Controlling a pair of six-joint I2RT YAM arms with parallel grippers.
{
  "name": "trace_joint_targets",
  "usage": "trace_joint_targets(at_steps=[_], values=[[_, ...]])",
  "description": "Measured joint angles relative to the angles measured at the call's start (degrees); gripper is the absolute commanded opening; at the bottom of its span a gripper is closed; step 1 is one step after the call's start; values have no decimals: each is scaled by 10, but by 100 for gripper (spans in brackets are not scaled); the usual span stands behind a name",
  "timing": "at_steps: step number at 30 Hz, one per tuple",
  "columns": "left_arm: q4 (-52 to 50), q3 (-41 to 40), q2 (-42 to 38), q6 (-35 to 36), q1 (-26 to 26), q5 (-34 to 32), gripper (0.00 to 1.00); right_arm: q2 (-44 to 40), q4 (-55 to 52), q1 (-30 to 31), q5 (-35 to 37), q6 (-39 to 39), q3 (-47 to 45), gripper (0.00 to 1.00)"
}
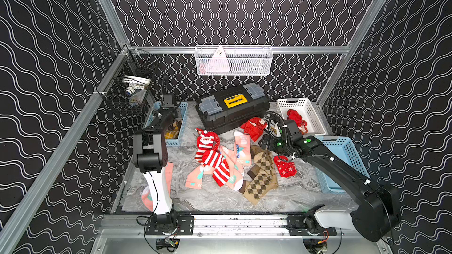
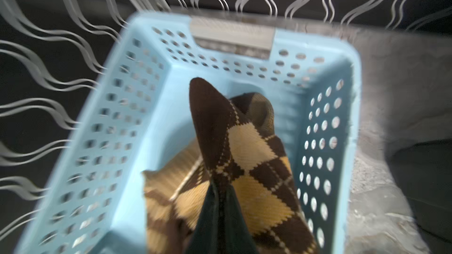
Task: Sort the socks into the basket by color
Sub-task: Place the sock in the bin.
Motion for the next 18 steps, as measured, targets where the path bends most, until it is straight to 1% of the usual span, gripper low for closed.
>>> trace_joint_targets(at_steps=[2,4,9,13,15,18], values=[[-4,1,10,-2,0,12,38,0,-6,1,2,0,2,100],[-7,1,13,-11,0,19,50,0,-8,1,3,0,3,100],[-7,0,12,-15,0,42,62,-4,-13,1,12,-2,8,100],[-12,-4,-6,-26,0,54,69,-5,-17,1,14,-5,8,100],[-13,-4,-21,-29,0,59,72,-5,-23,1,14,-4,7,100],[-14,-2,-49,-41,0,71,73,-3,-34,1,14,-6,5,100]])
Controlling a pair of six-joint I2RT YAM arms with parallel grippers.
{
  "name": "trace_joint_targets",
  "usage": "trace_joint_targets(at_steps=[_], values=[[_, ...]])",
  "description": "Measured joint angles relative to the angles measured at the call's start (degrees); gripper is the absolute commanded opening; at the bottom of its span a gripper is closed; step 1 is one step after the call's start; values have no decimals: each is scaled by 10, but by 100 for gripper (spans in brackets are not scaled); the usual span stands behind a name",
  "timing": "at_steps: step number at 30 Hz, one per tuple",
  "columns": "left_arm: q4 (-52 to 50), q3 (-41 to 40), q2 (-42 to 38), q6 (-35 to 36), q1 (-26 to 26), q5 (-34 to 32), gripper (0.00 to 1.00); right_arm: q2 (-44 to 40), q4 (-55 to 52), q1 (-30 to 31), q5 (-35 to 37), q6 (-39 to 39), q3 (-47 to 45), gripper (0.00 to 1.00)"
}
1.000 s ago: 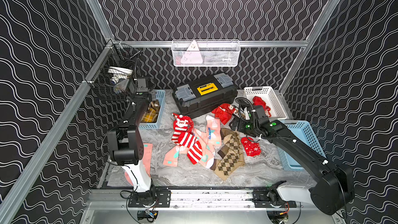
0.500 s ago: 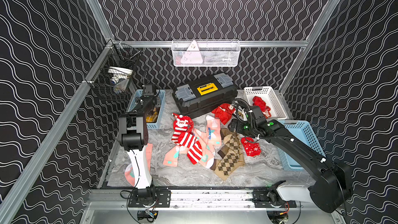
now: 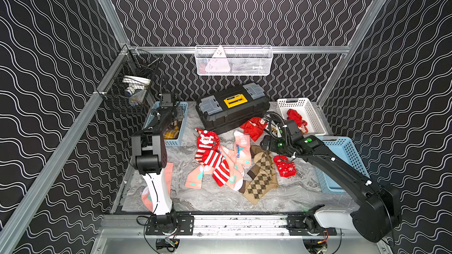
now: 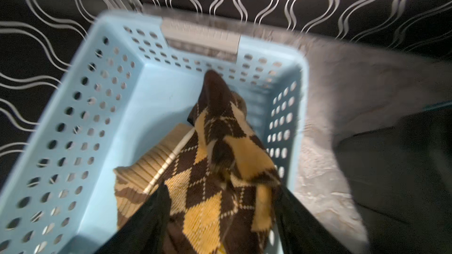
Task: Sort the socks into the basket by color
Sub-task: Place the sock in the bin, then pick up the sock at the center of the board.
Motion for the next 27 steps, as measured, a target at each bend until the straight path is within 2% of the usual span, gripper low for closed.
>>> trace_joint_targets(at_steps=[6,10,15,21,27], values=[[-20,12,-59,-30,-6,37,75,8,-23,0,8,2,-19,100],[-40,10,-102,-48,-33,64,75,18,-53,0,32,19,-32,100],[-52,-23,-170,-66,-108,79,74,29,-88,0,78,52,-59,100],[-49,-115,-256,-98,-206,84,74,38,-100,-14,125,83,-92,100],[-45,-202,-321,-125,-306,77,73,53,-79,-70,136,90,-120,97]])
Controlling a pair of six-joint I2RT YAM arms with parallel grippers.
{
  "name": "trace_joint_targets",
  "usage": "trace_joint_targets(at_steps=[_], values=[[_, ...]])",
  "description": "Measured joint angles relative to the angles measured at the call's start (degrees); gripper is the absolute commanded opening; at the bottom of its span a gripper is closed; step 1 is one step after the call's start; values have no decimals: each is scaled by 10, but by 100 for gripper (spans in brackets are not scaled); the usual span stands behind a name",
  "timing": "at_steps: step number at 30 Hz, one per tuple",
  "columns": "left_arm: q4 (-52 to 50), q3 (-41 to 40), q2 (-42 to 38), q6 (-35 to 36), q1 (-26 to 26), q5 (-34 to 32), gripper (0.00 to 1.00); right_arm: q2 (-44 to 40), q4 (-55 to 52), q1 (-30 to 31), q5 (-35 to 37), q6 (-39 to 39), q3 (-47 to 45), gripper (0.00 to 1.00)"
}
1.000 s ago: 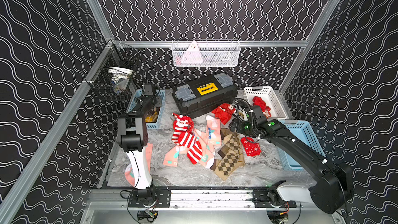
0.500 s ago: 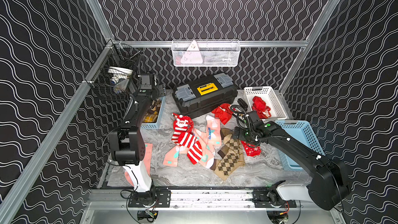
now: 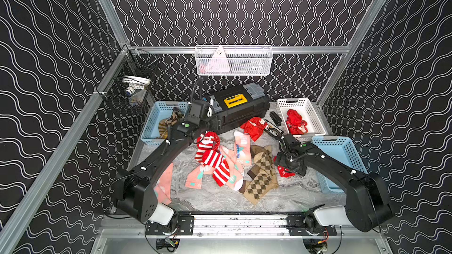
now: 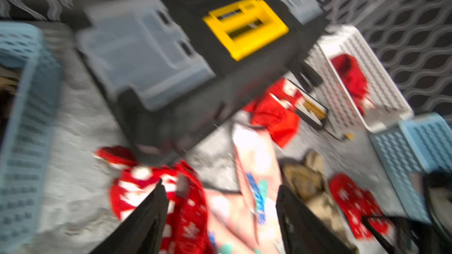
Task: Sort the socks into the basket by color
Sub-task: Pick up the sock at the center of the board.
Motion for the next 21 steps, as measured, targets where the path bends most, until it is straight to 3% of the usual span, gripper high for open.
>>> trace_joint_targets(at_steps=[4,11,14,19,21], values=[[5,-49,-47,-20,-40,-17,73,16,26,-28,-18,-6,-14,89],[15,-115,-102,-56,-91,-18,72,25,67,-42,-54,-12,-27,61],[19,-128,-112,-64,-110,-19,72,25,81,-45,-66,-13,-39,44],[22,-152,-120,-75,-132,-27,72,25,96,-47,-83,-13,-50,4],[21,-158,-121,-80,-137,-29,72,24,99,-49,-92,-11,-49,0]])
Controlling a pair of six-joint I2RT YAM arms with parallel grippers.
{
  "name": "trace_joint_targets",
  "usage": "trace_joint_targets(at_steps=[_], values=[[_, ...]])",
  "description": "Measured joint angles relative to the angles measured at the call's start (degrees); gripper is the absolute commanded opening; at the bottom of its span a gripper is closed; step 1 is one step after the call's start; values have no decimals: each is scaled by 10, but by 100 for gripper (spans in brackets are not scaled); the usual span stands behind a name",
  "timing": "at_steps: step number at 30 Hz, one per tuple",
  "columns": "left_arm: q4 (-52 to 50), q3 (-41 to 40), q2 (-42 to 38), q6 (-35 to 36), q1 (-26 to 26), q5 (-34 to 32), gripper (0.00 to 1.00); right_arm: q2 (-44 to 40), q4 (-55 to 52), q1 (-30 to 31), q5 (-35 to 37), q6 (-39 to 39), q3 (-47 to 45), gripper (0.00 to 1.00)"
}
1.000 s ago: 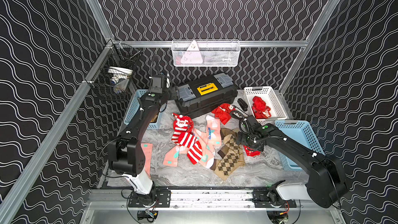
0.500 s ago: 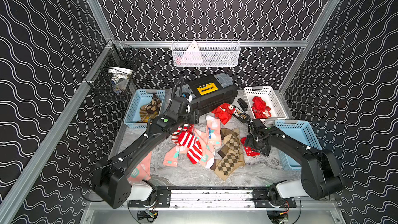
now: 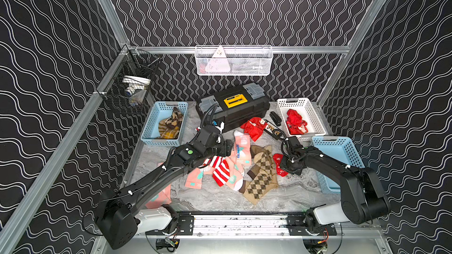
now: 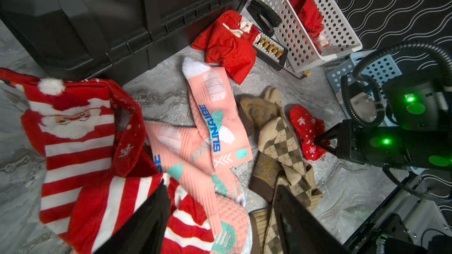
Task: Sort the socks into the basket by color
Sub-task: Pick up the sock at the center of the board.
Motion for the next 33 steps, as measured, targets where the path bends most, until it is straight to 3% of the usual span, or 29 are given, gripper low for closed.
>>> trace_joint_targets(at_steps=[19,26,33], values=[[-3,-13,-16,-9,-32,-9,72,-119,-100,0,8,-12,160,0],[-8,-14,-34,-9,-50,-19,72,-85,-84,-15,37,-43,256,0],[-34,-22,-60,-17,-71,-35,71,0,-17,-68,68,-87,337,0]])
